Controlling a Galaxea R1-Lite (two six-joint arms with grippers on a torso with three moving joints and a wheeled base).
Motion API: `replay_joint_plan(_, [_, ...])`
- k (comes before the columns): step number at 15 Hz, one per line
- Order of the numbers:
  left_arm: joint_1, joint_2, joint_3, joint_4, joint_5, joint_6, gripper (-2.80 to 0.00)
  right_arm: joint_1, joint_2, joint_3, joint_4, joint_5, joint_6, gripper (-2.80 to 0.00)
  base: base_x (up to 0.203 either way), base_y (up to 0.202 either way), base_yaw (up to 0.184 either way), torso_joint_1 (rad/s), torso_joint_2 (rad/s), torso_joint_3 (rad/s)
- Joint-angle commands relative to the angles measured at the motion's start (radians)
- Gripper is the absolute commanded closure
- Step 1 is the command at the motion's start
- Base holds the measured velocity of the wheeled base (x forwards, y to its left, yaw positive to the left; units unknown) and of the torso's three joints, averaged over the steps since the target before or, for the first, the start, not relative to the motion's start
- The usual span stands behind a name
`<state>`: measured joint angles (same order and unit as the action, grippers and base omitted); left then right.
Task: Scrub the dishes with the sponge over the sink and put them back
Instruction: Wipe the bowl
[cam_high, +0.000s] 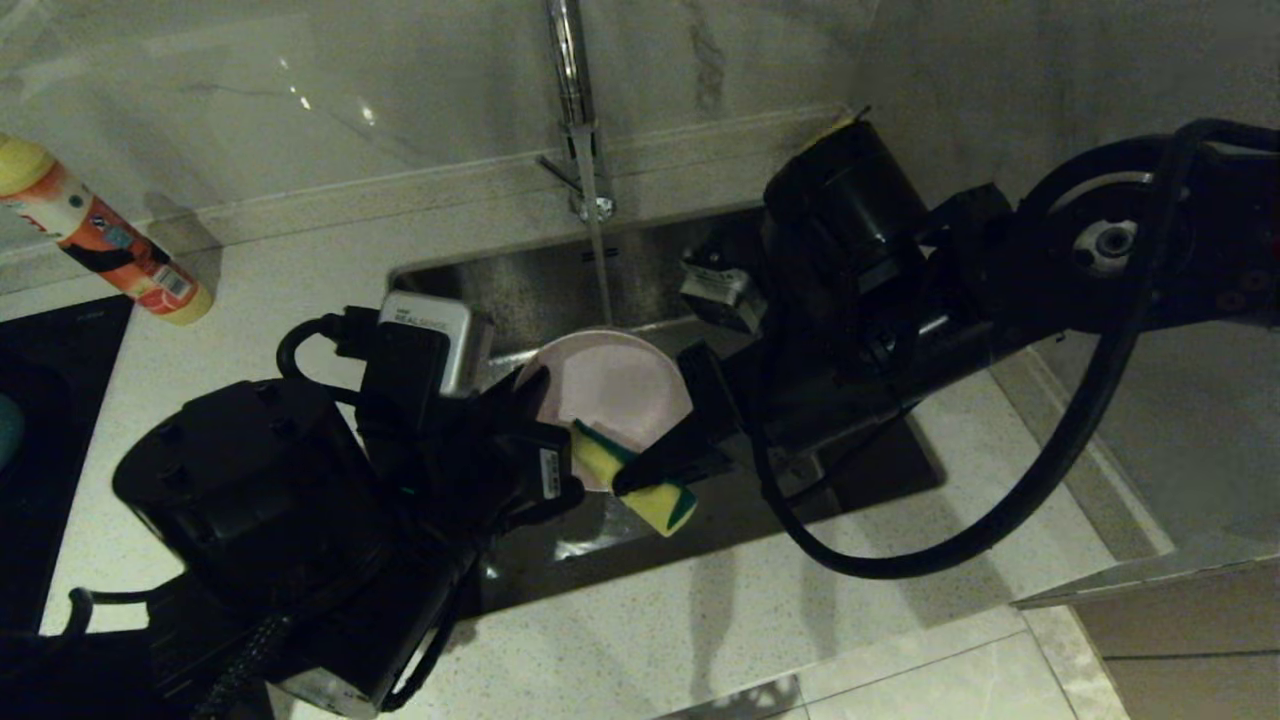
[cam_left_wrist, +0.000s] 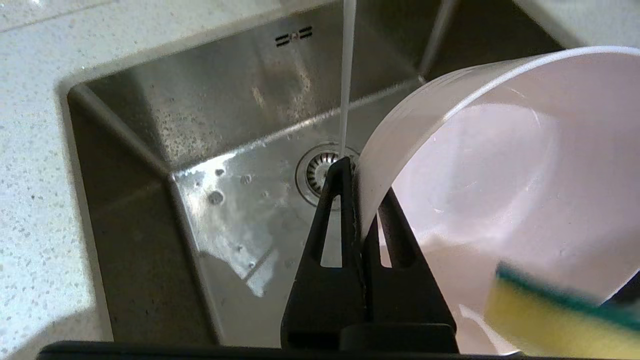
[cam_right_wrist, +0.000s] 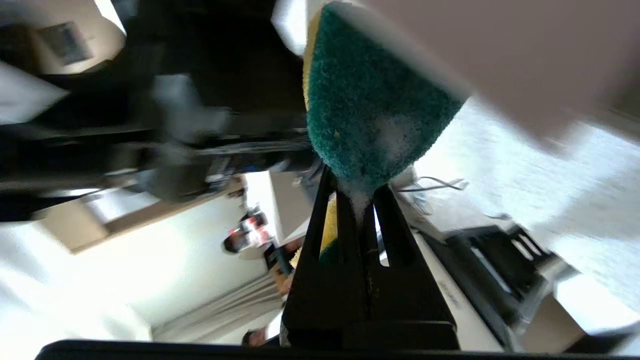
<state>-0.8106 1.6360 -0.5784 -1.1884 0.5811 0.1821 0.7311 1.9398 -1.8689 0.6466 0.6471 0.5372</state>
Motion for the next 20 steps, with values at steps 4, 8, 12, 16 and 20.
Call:
replay_joint_plan(4, [0.001,-0.012,0.004,-0.007,0.003,-0.002,0.0,-0.002,-0.017,0.055,0.004,-0.06,0.001,0.0,0.0,0.0,0.0,0.0,0.0,0.0])
replay_joint_plan(8, [0.001,-0.03,0.017,-0.004,0.005,0.002,0.0,-0.016,-0.05,0.043,0.003,-0.061,0.001,0.0,0.0,0.0,0.0,0.0,0.0,0.0])
replay_joint_plan(12, [-0.001,-0.022,0.034,-0.007,0.003,0.0,0.0,-0.035,-0.052,-0.008,0.001,-0.063,0.001,0.0,0.0,0.0,0.0,0.0,0.0,0.0])
replay_joint_plan(16, [0.0,-0.018,0.042,-0.007,0.002,0.002,0.0,-0.036,-0.041,-0.061,-0.012,-0.061,-0.003,0.0,0.0,0.0,0.0,0.0,0.0,0.0])
replay_joint_plan(20, [0.001,-0.018,0.041,-0.007,0.002,0.0,0.0,-0.003,-0.009,-0.061,-0.031,-0.062,0.001,0.0,0.0,0.0,0.0,0.0,0.0,0.0])
